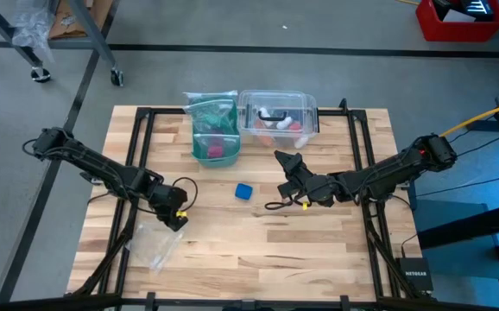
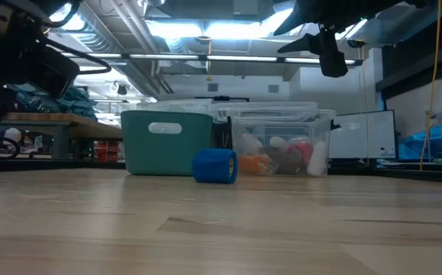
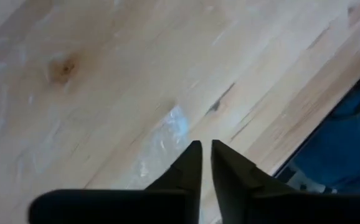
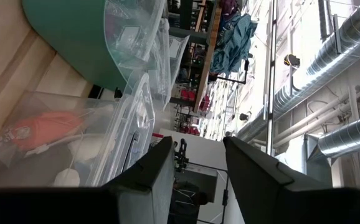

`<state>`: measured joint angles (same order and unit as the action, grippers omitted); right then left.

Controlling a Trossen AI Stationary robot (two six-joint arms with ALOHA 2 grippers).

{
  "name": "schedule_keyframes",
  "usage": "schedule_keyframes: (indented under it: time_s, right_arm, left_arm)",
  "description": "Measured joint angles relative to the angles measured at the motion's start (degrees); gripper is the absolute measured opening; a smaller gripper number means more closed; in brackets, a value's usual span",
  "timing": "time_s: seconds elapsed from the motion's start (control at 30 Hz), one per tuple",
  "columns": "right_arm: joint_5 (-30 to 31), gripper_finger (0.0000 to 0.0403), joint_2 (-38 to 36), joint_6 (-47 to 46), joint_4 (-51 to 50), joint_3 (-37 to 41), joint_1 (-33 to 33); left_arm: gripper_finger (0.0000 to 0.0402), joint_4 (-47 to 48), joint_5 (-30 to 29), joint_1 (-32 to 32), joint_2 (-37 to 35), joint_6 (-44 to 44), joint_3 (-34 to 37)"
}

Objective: Roll bandage
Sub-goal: Open the transparent zip bag

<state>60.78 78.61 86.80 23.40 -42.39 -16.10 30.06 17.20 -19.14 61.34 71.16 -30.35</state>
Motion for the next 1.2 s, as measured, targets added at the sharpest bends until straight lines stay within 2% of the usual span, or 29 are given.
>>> schedule_keyframes:
  time_s: [0.23, 0.37, 0.5, 0.6, 0.97, 1.2]
  right_arm:
    - [0.0, 0.0147, 0.0, 0.0, 0.0, 0.0, 0.0]
    - [0.0, 0.0147, 0.0, 0.0, 0.0, 0.0, 0.0]
    - [0.0, 0.0147, 0.0, 0.0, 0.0, 0.0, 0.0]
    - [0.0, 0.0147, 0.0, 0.0, 0.0, 0.0, 0.0]
    - [0.0, 0.0147, 0.0, 0.0, 0.0, 0.0, 0.0]
    - [0.0, 0.0147, 0.0, 0.0, 0.0, 0.0, 0.0]
  left_arm:
    - [0.0141, 4.2, 1.9, 0.1, 0.0, -0.8, 0.0]
    - [0.0178, 11.0, 1.9, 0.0, 0.0, -0.8, 0.0]
    - [0.0186, 19.4, 2.1, 0.0, 0.0, -0.3, 0.0]
    - [0.0186, 21.0, 3.9, 0.0, 0.0, 0.8, 0.0]
    - [0.0186, 18.3, 21.1, 0.0, 0.0, -0.7, 0.0]
    - [0.0186, 9.2, 22.1, 0.0, 0.0, -0.5, 0.0]
